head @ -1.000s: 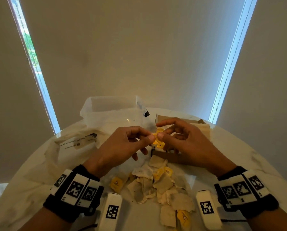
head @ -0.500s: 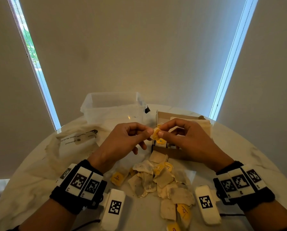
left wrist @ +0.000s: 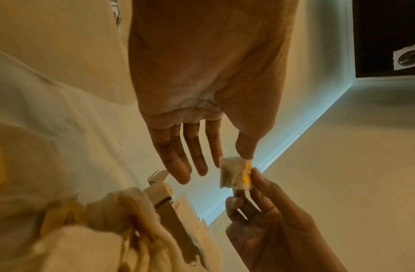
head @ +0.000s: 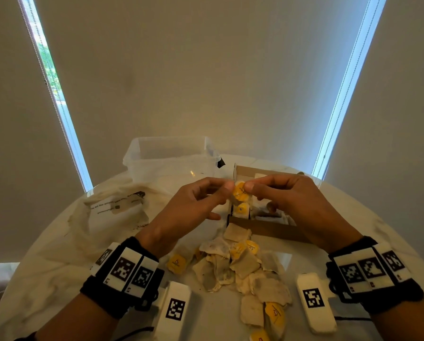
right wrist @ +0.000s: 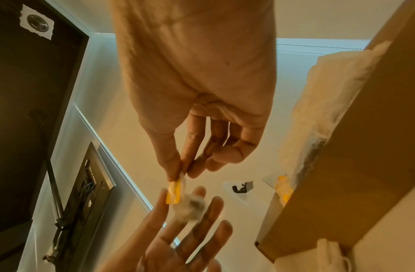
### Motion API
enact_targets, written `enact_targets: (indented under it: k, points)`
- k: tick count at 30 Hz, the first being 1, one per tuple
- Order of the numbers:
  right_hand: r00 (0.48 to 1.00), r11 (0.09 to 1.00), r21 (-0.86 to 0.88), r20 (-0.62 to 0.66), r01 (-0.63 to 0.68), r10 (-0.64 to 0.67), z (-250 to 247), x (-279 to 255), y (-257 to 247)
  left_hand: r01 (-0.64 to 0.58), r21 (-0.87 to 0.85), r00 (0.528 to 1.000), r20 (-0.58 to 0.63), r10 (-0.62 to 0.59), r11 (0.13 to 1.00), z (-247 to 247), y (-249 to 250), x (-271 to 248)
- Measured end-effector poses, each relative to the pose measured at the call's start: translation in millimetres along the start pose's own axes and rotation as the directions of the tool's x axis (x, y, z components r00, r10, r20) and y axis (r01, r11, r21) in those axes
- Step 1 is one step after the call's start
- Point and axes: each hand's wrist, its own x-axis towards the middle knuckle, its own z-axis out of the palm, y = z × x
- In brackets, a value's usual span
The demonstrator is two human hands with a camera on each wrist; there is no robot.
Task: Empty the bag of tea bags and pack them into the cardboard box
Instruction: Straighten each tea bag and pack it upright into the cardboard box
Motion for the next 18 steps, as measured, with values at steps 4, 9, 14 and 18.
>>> enact_targets:
  k: [4, 9, 14, 18]
  points:
    - [1.0, 1.0, -0.03, -0.004, 0.006, -0.006, 0, -1, -2, -0.026, 0.019, 1.0, 0.018, 0.025, 0.999, 2, -1, -1]
    - [1.0, 0.999, -0.048, 0.003, -0.02, 0.02, 5, 0, 0, -0.027, 0.038, 1.0, -0.004, 0.028, 0.999, 1, -4, 0]
    - [0.996, 0.988, -0.138, 0.041, -0.066, 0.073, 8, 1, 6, 0.001, 0.056, 1.0, -0.016, 0.0, 0.998, 0, -7, 2]
    - [0.994, 0.967, -0.234, -0.06, -0.103, 0.092, -7, 9, 10, 0.097, 0.099, 0.995, 0.026, -0.1, 0.99, 1, -12, 2]
